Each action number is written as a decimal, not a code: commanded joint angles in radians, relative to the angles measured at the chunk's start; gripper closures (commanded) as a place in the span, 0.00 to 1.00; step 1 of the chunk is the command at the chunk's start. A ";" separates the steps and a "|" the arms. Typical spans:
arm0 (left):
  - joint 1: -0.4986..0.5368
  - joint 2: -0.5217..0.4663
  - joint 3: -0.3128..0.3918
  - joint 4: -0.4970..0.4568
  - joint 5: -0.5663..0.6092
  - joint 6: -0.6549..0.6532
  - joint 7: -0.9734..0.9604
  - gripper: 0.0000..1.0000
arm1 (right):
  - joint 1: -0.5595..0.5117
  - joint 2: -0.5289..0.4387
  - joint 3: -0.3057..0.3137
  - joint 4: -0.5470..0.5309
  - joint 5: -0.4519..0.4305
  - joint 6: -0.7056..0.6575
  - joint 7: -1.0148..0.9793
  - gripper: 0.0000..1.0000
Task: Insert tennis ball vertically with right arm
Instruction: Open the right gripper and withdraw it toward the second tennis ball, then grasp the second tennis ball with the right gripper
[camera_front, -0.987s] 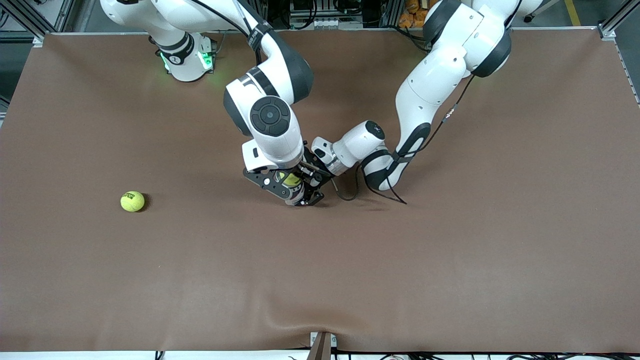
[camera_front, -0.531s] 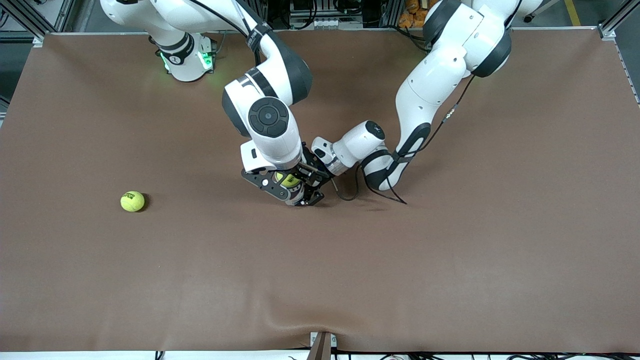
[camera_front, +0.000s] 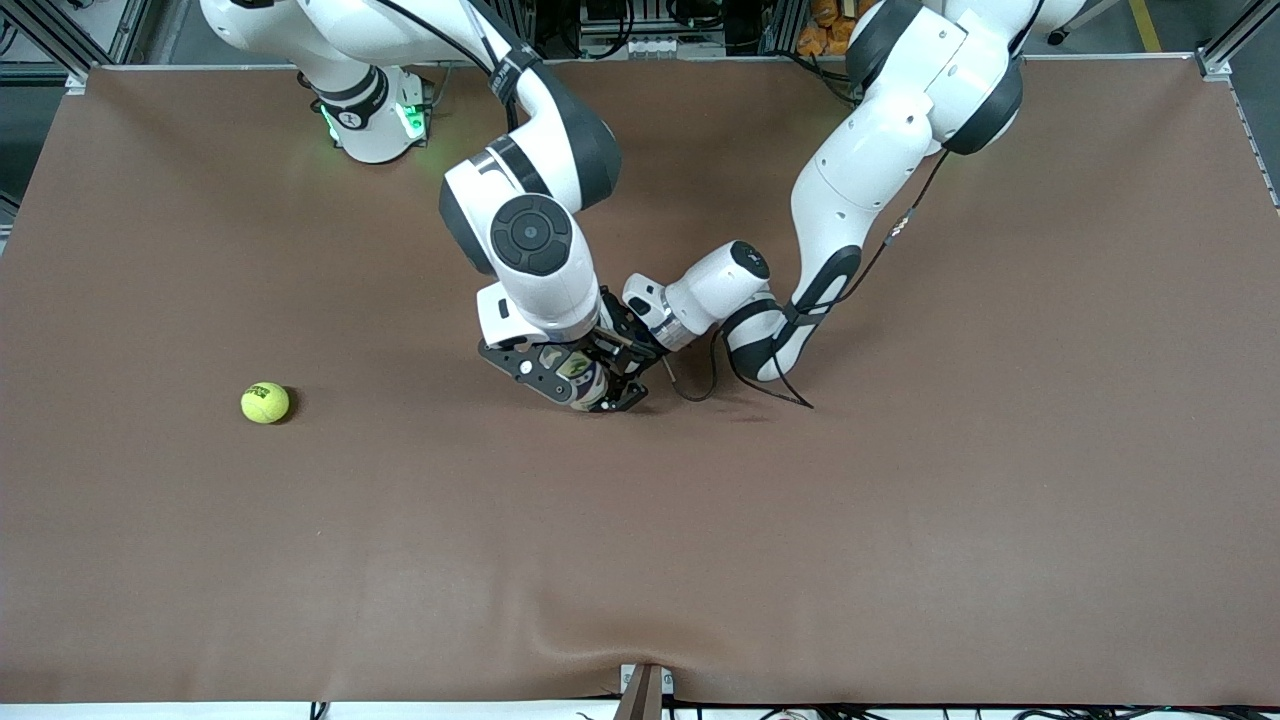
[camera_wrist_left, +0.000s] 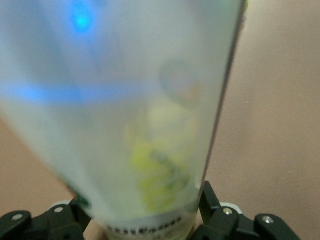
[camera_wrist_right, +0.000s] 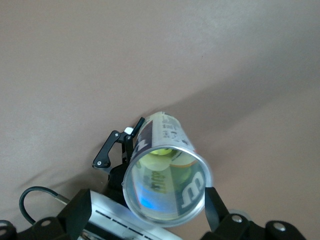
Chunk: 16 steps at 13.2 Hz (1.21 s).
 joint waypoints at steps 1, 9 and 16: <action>-0.001 0.011 -0.001 0.018 0.016 0.015 -0.006 0.12 | -0.091 -0.065 0.004 0.008 0.017 -0.145 -0.141 0.00; 0.005 0.008 -0.001 0.017 0.022 0.015 -0.006 0.13 | -0.439 -0.094 0.001 -0.021 -0.098 -0.275 -0.618 0.00; 0.006 0.007 -0.001 0.018 0.020 0.015 -0.006 0.13 | -0.595 -0.097 0.002 -0.018 -0.139 -0.265 -0.841 0.00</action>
